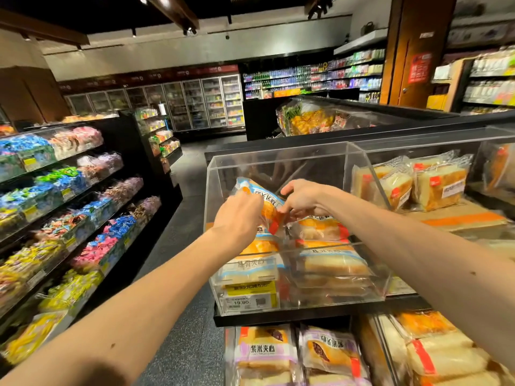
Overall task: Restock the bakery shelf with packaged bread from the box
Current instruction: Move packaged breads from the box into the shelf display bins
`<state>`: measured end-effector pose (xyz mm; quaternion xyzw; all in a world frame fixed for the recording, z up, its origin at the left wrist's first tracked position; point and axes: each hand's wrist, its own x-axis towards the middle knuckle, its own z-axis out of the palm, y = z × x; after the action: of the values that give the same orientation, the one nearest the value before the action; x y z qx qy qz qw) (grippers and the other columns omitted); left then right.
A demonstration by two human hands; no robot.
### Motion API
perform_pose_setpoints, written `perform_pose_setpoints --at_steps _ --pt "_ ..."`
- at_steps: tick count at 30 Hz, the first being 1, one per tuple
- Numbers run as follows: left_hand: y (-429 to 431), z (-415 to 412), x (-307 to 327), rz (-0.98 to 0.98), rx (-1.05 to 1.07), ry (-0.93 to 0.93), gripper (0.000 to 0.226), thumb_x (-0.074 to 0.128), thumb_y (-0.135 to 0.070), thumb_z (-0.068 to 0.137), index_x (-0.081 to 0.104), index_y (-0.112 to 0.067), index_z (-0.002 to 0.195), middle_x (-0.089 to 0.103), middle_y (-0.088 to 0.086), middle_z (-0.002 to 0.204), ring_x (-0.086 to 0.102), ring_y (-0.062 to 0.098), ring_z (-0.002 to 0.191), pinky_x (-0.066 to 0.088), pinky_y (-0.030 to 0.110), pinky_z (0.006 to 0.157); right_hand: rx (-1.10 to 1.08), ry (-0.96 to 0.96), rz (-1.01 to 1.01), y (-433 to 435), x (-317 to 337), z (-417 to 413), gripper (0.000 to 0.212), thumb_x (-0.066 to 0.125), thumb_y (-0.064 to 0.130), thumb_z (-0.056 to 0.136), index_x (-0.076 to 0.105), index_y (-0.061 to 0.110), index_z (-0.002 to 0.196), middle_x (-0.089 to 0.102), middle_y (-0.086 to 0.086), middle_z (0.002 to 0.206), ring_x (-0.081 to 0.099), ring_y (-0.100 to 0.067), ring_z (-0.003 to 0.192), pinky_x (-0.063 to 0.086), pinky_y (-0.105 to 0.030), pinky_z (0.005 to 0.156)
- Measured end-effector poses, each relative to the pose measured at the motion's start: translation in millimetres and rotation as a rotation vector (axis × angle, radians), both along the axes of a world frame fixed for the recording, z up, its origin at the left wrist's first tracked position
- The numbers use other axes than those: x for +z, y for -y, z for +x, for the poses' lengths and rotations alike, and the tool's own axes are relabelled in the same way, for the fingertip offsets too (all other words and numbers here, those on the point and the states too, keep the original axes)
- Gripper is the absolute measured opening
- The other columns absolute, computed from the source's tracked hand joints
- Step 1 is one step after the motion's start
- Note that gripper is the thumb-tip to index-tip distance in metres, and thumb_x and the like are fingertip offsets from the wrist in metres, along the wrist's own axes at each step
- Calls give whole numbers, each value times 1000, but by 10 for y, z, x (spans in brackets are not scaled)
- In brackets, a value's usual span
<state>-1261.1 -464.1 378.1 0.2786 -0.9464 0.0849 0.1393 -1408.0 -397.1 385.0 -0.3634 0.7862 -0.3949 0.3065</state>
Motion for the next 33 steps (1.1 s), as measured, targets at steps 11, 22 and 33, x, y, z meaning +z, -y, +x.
perform_pose_setpoints --at_steps 11,22,33 --pt "122 -195 -137 -31 74 218 22 57 -10 98 58 -6 120 59 16 123 58 38 117 45 40 82 103 -117 -8 130 -183 -69 18 68 -6 86 67 7 97 67 -12 88 65 -20 77 59 -36 85" --pt "119 -32 15 224 85 155 40 60 -35 96 60 -9 126 59 14 128 55 34 117 45 39 92 204 -356 -21 -170 -97 45 18 70 19 90 73 12 107 69 -2 102 62 -17 91 56 -30 77" --pt "-870 2036 296 -41 128 -186 16 63 -33 91 72 -20 88 63 -4 81 58 17 78 45 31 73 446 -829 -413 -758 -13 1508 31 66 38 87 62 27 115 68 3 104 63 -24 100 51 -40 86"
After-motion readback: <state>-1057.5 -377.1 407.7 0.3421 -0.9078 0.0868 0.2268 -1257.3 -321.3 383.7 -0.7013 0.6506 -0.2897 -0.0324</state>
